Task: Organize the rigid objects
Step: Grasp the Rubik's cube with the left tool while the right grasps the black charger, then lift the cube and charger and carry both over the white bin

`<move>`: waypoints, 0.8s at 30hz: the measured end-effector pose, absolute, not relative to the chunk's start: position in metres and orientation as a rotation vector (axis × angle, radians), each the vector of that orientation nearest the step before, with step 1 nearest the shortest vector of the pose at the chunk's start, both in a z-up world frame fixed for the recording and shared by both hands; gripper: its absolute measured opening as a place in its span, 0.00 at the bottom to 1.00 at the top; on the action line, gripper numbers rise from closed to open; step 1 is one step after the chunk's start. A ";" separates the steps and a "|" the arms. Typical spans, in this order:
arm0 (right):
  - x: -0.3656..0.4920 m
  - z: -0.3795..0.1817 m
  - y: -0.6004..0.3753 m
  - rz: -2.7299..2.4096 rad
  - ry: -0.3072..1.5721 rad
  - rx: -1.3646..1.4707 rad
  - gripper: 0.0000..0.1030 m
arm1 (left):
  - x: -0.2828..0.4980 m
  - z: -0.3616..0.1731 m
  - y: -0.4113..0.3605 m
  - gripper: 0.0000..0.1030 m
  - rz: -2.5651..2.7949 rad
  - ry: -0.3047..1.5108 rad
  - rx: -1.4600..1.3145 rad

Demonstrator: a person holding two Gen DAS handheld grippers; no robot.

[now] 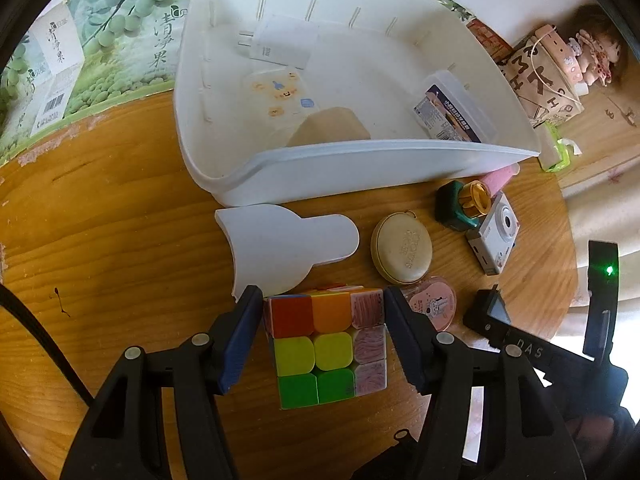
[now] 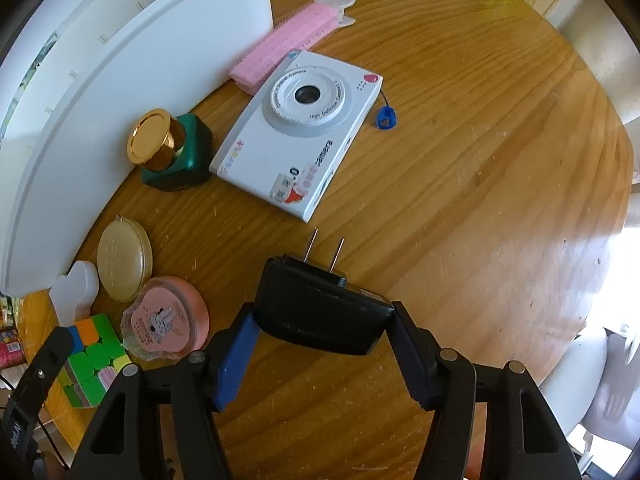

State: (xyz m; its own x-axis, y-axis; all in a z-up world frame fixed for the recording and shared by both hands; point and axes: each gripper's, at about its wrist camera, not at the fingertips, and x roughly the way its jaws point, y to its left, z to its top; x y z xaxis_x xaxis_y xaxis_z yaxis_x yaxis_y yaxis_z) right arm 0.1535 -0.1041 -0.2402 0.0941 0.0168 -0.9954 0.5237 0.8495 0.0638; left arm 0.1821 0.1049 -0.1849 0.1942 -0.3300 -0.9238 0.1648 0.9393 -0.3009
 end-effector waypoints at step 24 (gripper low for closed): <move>0.089 -0.220 -0.107 -0.334 1.389 0.468 0.63 | 0.150 -0.157 0.117 0.60 -0.284 1.237 -0.201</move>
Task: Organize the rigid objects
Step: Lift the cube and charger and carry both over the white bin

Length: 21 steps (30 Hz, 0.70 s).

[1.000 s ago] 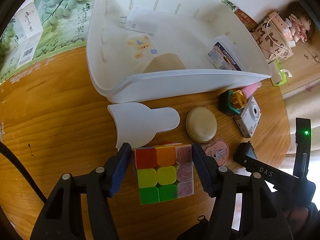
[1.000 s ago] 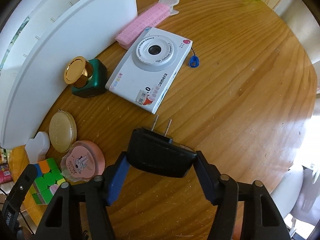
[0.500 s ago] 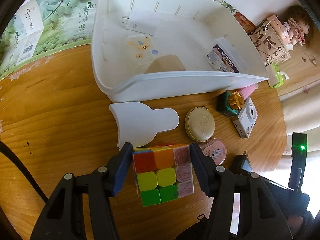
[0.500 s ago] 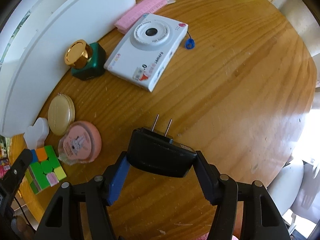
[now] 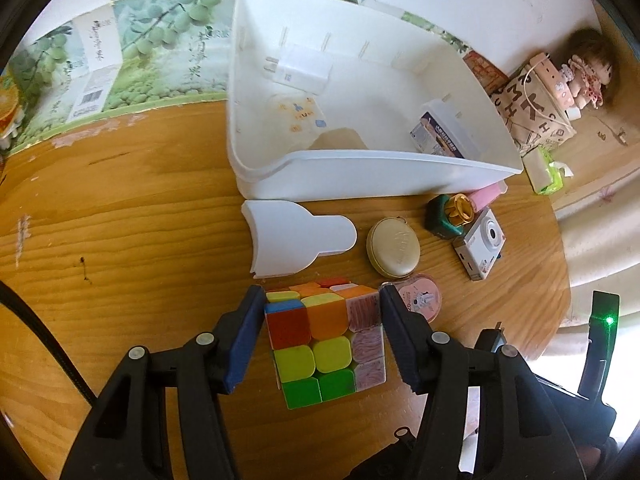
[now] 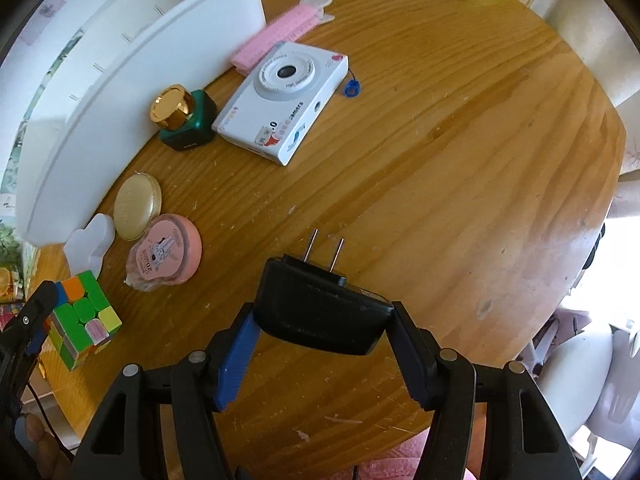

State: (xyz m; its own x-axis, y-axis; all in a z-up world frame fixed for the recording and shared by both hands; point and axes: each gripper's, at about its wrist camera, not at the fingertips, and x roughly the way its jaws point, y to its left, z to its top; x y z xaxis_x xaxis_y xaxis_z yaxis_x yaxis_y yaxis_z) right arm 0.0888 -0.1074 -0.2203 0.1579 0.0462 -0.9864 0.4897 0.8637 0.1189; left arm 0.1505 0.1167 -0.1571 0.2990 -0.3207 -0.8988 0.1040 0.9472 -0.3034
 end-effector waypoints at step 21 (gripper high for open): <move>0.094 -0.153 -0.136 -0.047 1.155 0.317 0.63 | 0.126 -0.094 0.156 0.60 -0.190 0.962 -0.338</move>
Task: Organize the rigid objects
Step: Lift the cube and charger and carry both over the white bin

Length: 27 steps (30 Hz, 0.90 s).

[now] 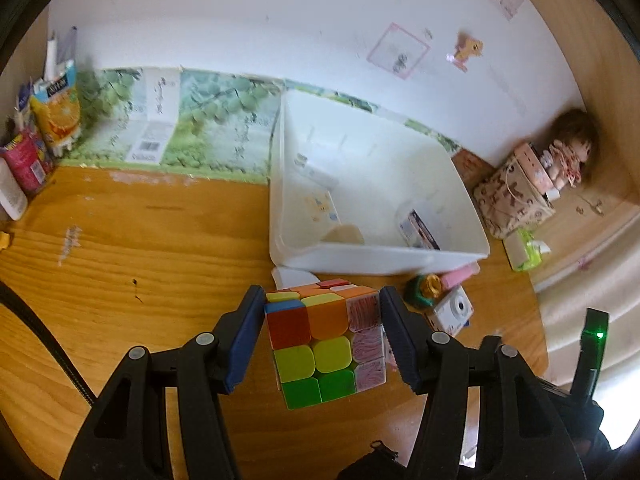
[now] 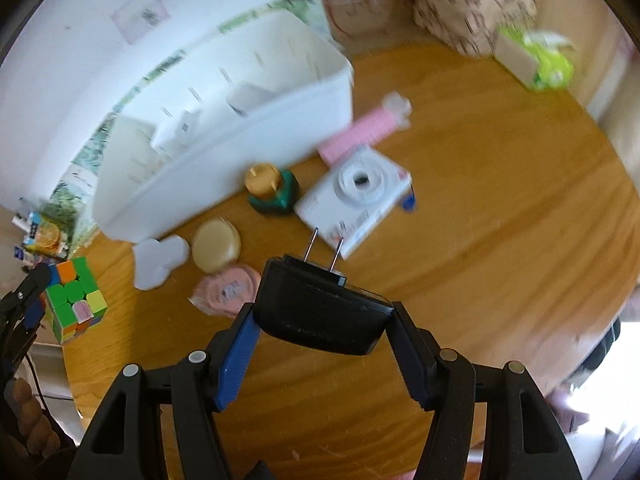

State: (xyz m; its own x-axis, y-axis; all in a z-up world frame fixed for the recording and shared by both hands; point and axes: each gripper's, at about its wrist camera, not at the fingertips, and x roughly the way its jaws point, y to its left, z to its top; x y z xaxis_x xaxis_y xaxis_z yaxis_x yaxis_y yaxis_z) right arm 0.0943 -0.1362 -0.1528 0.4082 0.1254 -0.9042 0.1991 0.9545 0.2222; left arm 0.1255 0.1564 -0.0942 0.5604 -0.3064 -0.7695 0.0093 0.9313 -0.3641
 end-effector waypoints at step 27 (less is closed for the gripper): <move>0.151 -0.092 -0.135 0.293 0.769 0.061 0.63 | 0.152 -0.055 0.120 0.60 -0.140 0.848 -0.330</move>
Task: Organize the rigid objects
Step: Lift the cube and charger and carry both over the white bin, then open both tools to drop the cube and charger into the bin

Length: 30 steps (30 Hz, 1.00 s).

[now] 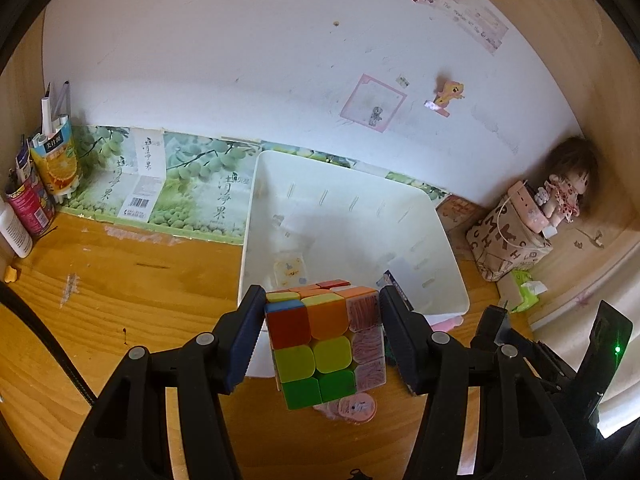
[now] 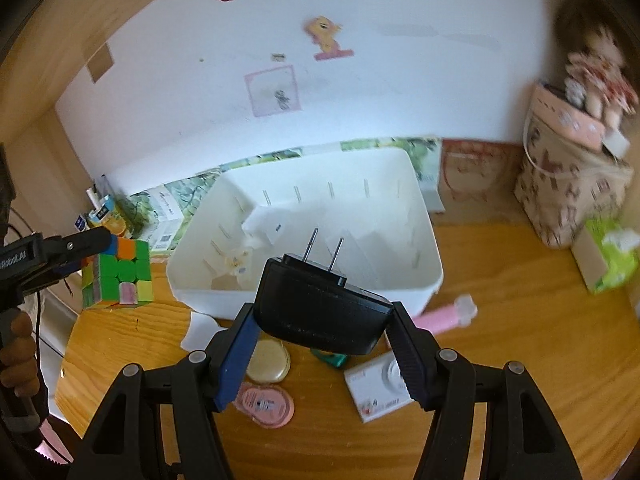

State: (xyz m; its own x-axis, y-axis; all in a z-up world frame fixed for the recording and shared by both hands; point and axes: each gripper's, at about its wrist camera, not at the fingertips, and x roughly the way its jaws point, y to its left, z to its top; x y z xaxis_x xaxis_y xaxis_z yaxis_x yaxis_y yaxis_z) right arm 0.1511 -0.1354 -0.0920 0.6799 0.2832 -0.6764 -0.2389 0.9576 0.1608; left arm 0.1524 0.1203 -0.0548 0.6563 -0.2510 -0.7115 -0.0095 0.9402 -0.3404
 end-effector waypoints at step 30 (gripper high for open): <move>0.216 -0.137 -0.113 0.455 0.633 -0.196 0.68 | 0.239 -0.066 0.071 0.63 -0.191 0.868 -0.317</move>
